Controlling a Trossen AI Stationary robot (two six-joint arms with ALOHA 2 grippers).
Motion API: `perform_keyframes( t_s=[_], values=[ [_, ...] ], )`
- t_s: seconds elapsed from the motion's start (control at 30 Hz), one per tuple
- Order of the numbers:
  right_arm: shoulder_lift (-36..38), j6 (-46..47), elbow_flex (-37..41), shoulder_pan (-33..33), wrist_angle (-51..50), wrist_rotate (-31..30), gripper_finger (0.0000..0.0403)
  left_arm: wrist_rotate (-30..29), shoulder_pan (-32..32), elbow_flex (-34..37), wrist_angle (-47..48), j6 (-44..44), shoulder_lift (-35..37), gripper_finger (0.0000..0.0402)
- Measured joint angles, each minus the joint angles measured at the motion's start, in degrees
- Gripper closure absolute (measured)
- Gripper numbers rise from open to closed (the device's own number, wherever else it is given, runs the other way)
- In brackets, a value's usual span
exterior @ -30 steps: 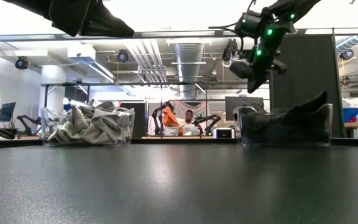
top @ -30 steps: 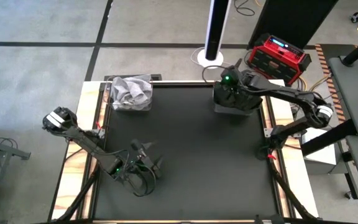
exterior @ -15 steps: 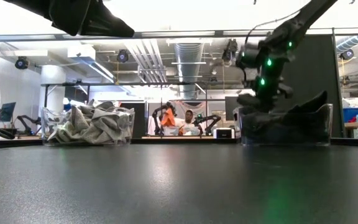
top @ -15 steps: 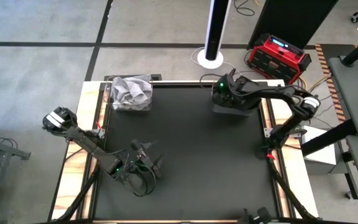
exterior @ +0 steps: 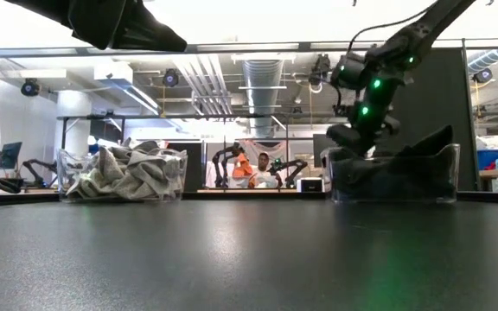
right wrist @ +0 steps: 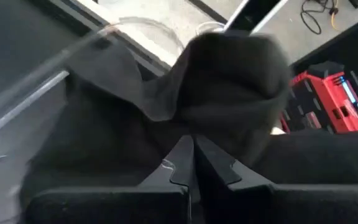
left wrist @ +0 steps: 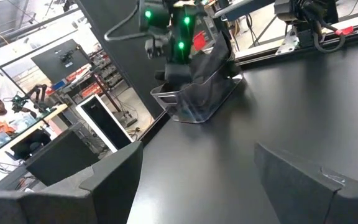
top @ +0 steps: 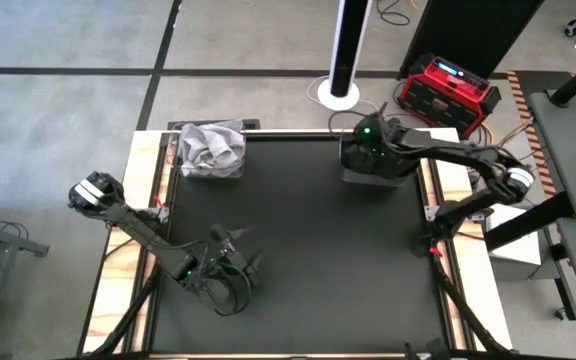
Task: Sort towels by color in basket
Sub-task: Put the black towel into the right transparent bin, then adjust the black towel in the right transparent bin
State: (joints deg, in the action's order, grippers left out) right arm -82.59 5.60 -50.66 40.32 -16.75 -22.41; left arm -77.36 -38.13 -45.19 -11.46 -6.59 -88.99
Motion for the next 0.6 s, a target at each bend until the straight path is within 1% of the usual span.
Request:
perform_keyframes(
  t_s=[0.17,0.3,0.37,0.43,0.6],
  values=[
    [6.1,1.1,-1.8,-0.5,-7.2,0.1,0.0394,0.0,0.0,0.0,0.0,-0.2,0.0,0.011],
    [10.5,9.8,-3.6,-0.7,-19.3,0.6,0.0394,0.0,0.0,0.0,0.0,-0.4,0.0,0.011],
    [11.7,14.4,-4.3,-0.7,-26.4,1.7,0.0394,0.0,0.0,0.0,0.0,-0.4,0.0,0.011],
    [12.3,16.8,-4.3,-0.7,-31.7,1.6,0.0394,0.1,0.0,0.0,0.0,-0.5,0.0,0.011],
    [11.9,17.2,-2.4,-0.5,-32.7,0.9,0.0394,0.5,0.0,0.0,0.0,-0.4,0.0,0.011]
  ],
)
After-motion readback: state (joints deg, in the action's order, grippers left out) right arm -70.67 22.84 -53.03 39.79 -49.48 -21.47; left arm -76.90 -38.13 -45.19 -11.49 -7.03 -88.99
